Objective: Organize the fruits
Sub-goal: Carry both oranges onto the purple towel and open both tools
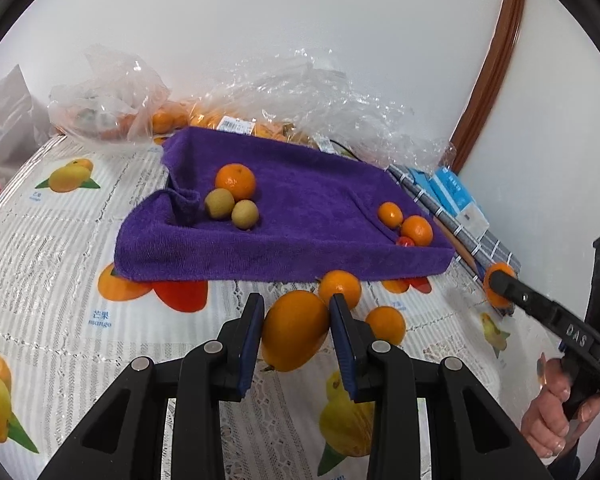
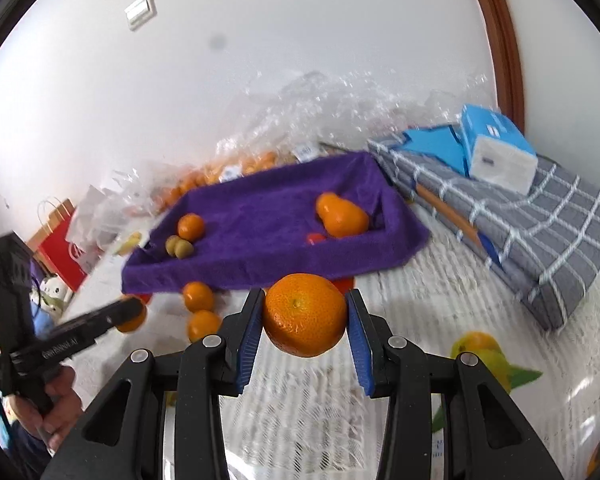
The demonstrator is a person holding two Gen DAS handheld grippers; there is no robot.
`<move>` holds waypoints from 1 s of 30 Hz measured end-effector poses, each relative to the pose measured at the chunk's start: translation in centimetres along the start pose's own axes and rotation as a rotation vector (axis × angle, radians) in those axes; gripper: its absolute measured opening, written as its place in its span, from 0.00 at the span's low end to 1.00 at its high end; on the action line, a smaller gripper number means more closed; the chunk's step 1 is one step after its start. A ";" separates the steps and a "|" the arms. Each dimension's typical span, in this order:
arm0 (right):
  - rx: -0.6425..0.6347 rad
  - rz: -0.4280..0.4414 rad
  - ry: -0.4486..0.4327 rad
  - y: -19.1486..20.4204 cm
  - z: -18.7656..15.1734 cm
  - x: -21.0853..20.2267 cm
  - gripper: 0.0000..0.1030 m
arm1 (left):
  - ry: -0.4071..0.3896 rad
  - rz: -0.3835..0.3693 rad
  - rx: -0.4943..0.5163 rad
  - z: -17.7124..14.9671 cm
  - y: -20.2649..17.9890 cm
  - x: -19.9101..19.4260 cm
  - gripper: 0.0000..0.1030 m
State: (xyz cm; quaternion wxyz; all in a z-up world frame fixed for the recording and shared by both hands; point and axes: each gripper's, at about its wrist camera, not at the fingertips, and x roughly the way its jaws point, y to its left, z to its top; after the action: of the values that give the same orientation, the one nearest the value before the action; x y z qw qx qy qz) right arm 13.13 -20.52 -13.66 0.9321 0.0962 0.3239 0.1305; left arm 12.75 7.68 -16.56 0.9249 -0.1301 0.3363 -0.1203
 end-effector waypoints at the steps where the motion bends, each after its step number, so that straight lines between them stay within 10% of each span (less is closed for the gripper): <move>1: -0.003 0.000 -0.005 0.2 0.4 -0.1 0.39 | -0.014 0.001 0.008 0.1 -0.1 -0.3 0.31; 17: 0.005 -0.006 -0.069 0.6 7.5 1.7 0.39 | -0.158 0.065 -0.066 6.9 1.1 -3.0 0.31; 30: -0.037 -0.041 -0.047 1.3 9.9 9.5 0.39 | -0.124 -0.022 -0.138 9.8 0.4 5.8 0.31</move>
State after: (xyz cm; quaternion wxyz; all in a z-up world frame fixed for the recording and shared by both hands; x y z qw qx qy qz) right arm 26.26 -17.38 -11.20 0.9436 0.0755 0.3012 0.1148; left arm 23.55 7.82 -12.87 0.9315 -0.2045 0.2842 -0.0985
